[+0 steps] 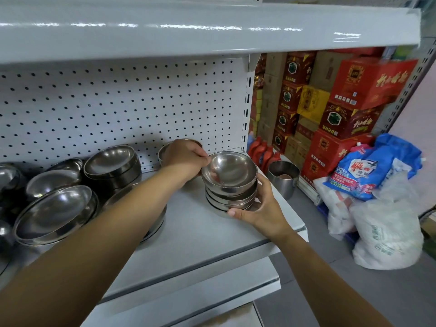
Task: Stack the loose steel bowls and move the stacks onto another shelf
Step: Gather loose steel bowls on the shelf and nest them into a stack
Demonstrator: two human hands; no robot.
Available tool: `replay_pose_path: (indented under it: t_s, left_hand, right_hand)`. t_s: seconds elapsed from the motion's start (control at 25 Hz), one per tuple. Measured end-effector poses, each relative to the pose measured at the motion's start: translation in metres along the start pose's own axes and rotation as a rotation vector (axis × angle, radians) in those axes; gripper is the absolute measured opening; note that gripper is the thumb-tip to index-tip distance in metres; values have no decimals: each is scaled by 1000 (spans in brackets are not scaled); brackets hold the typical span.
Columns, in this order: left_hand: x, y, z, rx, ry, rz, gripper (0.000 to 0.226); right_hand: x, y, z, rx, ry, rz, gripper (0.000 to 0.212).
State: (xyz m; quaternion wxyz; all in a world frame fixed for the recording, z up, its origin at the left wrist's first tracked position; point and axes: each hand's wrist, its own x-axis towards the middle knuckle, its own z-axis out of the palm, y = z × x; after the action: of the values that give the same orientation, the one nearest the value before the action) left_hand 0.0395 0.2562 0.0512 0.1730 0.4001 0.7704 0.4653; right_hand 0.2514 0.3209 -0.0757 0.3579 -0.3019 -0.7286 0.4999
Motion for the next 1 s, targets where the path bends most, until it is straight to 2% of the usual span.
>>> replay_pose_path:
  t_s: [0.4,0.56,0.68,0.8,0.92,1.0]
  left_hand:
    - [-18,-7,17,-89,97,-30,4]
    - [-29,-9,23,-124,180,-66,12]
    - [-47,-9,28,-233,264,-113,5]
    - [-78,-9,38,-247,312,-149,15]
    - [-102,-14,48,-378,310,-204,23]
    - [-110,-21,49,-448,372,-197,20]
  right_hand:
    - [1,4,-1,40,-10,-1,108]
    - [2,1,-2,66,-40,-21,109]
    - [3,0,-4,110,-96,-25,112]
    - [6,-1,-2,102,-144,-38,123]
    - [13,-3,2,87,-170,-51,126]
    - [19,-5,7,82,-228,-56,126]
